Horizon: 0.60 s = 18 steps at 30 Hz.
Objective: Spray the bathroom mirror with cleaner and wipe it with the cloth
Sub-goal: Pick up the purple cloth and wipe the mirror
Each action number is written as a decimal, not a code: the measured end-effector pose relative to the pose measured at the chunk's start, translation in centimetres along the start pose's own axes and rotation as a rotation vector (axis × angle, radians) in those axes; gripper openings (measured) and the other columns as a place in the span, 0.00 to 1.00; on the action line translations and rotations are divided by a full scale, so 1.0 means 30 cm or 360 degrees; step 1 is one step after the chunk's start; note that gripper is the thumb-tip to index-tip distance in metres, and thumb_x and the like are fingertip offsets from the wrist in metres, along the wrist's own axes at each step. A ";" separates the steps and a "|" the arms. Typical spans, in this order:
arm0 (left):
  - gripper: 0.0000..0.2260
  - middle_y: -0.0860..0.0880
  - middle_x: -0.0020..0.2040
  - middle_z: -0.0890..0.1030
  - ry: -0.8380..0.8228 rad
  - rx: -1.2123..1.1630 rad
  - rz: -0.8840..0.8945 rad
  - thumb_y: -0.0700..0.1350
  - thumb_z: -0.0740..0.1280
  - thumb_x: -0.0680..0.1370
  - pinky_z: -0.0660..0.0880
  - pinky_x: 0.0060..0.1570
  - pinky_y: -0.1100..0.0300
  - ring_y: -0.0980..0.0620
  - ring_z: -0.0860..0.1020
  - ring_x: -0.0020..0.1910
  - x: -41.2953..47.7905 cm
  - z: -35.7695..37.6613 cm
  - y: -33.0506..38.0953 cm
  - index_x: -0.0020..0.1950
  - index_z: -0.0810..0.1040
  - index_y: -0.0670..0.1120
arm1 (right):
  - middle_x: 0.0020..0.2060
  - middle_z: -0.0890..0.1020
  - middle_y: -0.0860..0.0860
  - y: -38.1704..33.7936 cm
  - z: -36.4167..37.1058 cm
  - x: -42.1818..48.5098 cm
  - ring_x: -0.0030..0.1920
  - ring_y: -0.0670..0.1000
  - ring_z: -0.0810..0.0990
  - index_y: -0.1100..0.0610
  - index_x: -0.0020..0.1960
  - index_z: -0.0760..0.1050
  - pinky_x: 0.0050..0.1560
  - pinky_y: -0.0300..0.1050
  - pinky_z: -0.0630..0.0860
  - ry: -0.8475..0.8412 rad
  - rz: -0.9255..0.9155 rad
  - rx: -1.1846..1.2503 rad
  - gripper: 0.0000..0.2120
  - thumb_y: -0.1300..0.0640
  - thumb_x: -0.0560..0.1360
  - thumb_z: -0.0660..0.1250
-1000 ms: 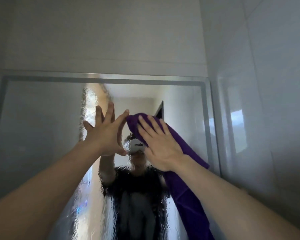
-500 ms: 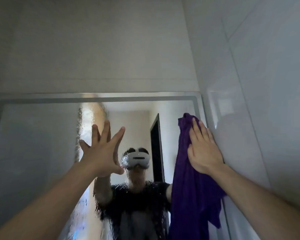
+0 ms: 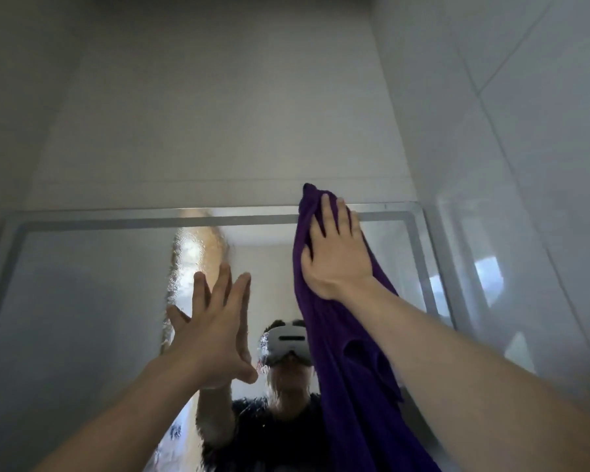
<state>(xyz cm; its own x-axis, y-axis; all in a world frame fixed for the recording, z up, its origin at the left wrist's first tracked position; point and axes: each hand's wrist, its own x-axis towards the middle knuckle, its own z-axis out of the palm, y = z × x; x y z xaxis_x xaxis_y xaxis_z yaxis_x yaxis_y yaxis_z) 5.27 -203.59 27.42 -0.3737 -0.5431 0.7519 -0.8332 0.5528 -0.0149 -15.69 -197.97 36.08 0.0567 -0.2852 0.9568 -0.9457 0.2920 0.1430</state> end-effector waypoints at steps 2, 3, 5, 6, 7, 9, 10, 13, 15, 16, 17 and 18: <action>0.71 0.56 0.77 0.22 0.0019 -0.0032 -0.0025 0.63 0.82 0.60 0.45 0.72 0.24 0.41 0.26 0.78 -0.001 -0.001 0.001 0.78 0.27 0.55 | 0.83 0.45 0.60 -0.123 0.026 -0.055 0.82 0.63 0.42 0.57 0.83 0.51 0.81 0.62 0.42 -0.0005 -0.0216 0.0054 0.34 0.44 0.80 0.48; 0.71 0.56 0.78 0.23 0.0029 -0.0061 -0.0029 0.62 0.82 0.60 0.45 0.72 0.24 0.41 0.27 0.79 -0.002 -0.002 0.000 0.78 0.26 0.54 | 0.83 0.45 0.60 -0.172 0.042 -0.094 0.83 0.62 0.42 0.56 0.83 0.52 0.81 0.62 0.42 -0.0018 -0.0322 0.0080 0.34 0.43 0.80 0.48; 0.67 0.56 0.79 0.26 0.0067 -0.0109 -0.0024 0.57 0.80 0.63 0.46 0.73 0.24 0.42 0.29 0.80 -0.006 0.000 -0.004 0.77 0.24 0.54 | 0.83 0.46 0.59 -0.237 0.078 -0.185 0.83 0.61 0.42 0.56 0.83 0.51 0.81 0.61 0.43 -0.0049 -0.0495 0.0101 0.35 0.44 0.80 0.50; 0.65 0.57 0.80 0.28 0.0094 -0.0118 -0.0018 0.55 0.78 0.64 0.47 0.73 0.24 0.42 0.30 0.80 -0.008 -0.001 -0.005 0.76 0.24 0.56 | 0.83 0.46 0.59 -0.252 0.092 -0.229 0.83 0.61 0.41 0.56 0.84 0.50 0.81 0.61 0.43 -0.0059 -0.0534 0.0110 0.35 0.44 0.80 0.50; 0.63 0.57 0.80 0.29 0.0116 -0.0123 -0.0011 0.53 0.77 0.65 0.48 0.73 0.25 0.41 0.31 0.80 -0.010 -0.002 -0.007 0.75 0.24 0.57 | 0.84 0.46 0.58 -0.256 0.102 -0.270 0.83 0.61 0.41 0.56 0.84 0.49 0.81 0.61 0.43 -0.0072 -0.0548 0.0126 0.36 0.44 0.79 0.51; 0.59 0.57 0.80 0.30 0.0140 -0.0113 0.0000 0.52 0.75 0.68 0.49 0.73 0.25 0.41 0.32 0.81 -0.014 -0.003 -0.008 0.76 0.26 0.58 | 0.84 0.46 0.58 -0.242 0.116 -0.340 0.83 0.61 0.40 0.56 0.84 0.48 0.81 0.61 0.43 -0.0099 -0.0557 0.0142 0.36 0.45 0.79 0.52; 0.58 0.57 0.81 0.31 0.0150 -0.0116 0.0004 0.53 0.75 0.69 0.50 0.73 0.24 0.41 0.33 0.81 -0.017 -0.004 -0.008 0.77 0.28 0.57 | 0.84 0.46 0.57 -0.225 0.123 -0.370 0.83 0.60 0.40 0.55 0.84 0.49 0.82 0.61 0.44 -0.0108 -0.0571 0.0132 0.36 0.45 0.79 0.53; 0.62 0.58 0.81 0.34 0.0157 -0.0081 0.0007 0.62 0.78 0.65 0.54 0.72 0.25 0.42 0.36 0.82 -0.027 -0.016 -0.005 0.79 0.32 0.56 | 0.84 0.47 0.56 -0.141 0.135 -0.444 0.83 0.59 0.41 0.54 0.83 0.51 0.82 0.60 0.46 -0.0174 -0.0644 0.0054 0.36 0.43 0.79 0.54; 0.69 0.59 0.81 0.35 0.0171 0.0068 0.0012 0.70 0.80 0.56 0.60 0.71 0.29 0.43 0.40 0.82 -0.033 -0.029 -0.015 0.79 0.33 0.56 | 0.84 0.46 0.56 -0.071 0.135 -0.467 0.83 0.58 0.40 0.54 0.83 0.53 0.82 0.60 0.47 -0.0225 -0.0637 -0.0015 0.36 0.43 0.79 0.53; 0.70 0.59 0.82 0.38 0.0190 0.0123 0.0031 0.72 0.79 0.54 0.63 0.69 0.31 0.44 0.44 0.82 -0.036 -0.041 -0.024 0.79 0.33 0.57 | 0.84 0.45 0.56 -0.038 0.127 -0.467 0.83 0.58 0.40 0.54 0.83 0.53 0.82 0.60 0.47 -0.0243 -0.0617 -0.0046 0.36 0.42 0.79 0.53; 0.70 0.59 0.82 0.41 0.0208 0.0150 0.0054 0.74 0.78 0.53 0.65 0.68 0.32 0.44 0.47 0.82 -0.038 -0.054 -0.038 0.80 0.34 0.57 | 0.84 0.44 0.56 -0.010 0.117 -0.459 0.83 0.59 0.40 0.53 0.84 0.52 0.82 0.60 0.46 -0.0254 -0.0586 -0.0078 0.36 0.42 0.78 0.52; 0.70 0.58 0.83 0.44 0.0217 0.0154 0.0069 0.75 0.77 0.53 0.65 0.68 0.33 0.45 0.49 0.81 -0.038 -0.069 -0.059 0.80 0.35 0.57 | 0.84 0.43 0.56 0.013 0.104 -0.443 0.83 0.59 0.40 0.54 0.84 0.50 0.82 0.60 0.46 -0.0258 -0.0540 -0.0106 0.37 0.43 0.78 0.51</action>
<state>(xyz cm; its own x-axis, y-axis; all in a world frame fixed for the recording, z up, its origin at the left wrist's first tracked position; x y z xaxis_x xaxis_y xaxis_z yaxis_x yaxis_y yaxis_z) 8.01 -202.63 27.95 -0.3569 -0.4253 0.8317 -0.8552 0.5069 -0.1077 -17.82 -196.92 22.62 0.3062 -0.5151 0.8005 -0.8588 0.2133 0.4657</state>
